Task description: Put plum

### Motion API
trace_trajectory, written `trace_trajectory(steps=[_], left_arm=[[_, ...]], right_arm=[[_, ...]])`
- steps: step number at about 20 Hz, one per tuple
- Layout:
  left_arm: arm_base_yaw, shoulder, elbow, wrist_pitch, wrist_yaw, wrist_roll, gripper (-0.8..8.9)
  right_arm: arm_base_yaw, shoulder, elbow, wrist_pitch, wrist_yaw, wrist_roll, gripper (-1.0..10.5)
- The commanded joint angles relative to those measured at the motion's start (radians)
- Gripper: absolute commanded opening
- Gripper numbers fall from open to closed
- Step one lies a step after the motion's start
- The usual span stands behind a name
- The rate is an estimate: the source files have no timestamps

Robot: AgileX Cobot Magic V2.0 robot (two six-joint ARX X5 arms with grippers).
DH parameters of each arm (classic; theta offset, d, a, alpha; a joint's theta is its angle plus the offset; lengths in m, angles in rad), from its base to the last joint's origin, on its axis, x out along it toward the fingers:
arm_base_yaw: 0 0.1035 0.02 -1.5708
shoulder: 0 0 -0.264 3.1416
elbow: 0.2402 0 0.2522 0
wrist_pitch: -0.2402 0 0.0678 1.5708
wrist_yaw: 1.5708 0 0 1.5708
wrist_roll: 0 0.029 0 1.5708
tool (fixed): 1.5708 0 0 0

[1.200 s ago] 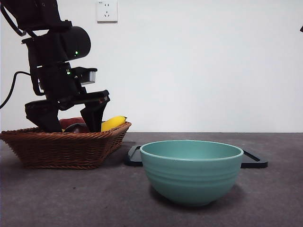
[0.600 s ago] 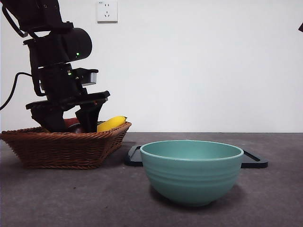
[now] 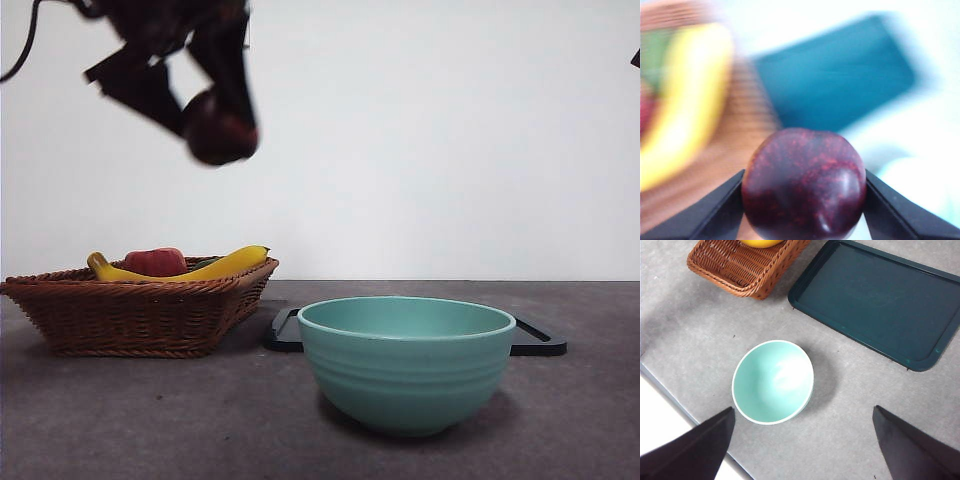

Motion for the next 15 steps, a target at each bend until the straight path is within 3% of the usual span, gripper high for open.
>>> trace_trajectory(steps=[1, 7, 15], left_arm=[[-0.080, -0.021, 0.018, -0.003, 0.030, -0.004, 2.74], [-0.266, 0.052, 0.018, -0.014, 0.029, 0.017, 2.74], [-0.387, 0.260, 0.018, 0.007, 0.026, 0.056, 2.74]], right_arm=[[0.005, 0.008, 0.021, 0.010, 0.001, -0.003, 4.4], [0.005, 0.008, 0.021, 0.010, 0.001, -0.003, 4.4], [0.005, 0.008, 0.021, 0.010, 0.001, -0.003, 4.4]])
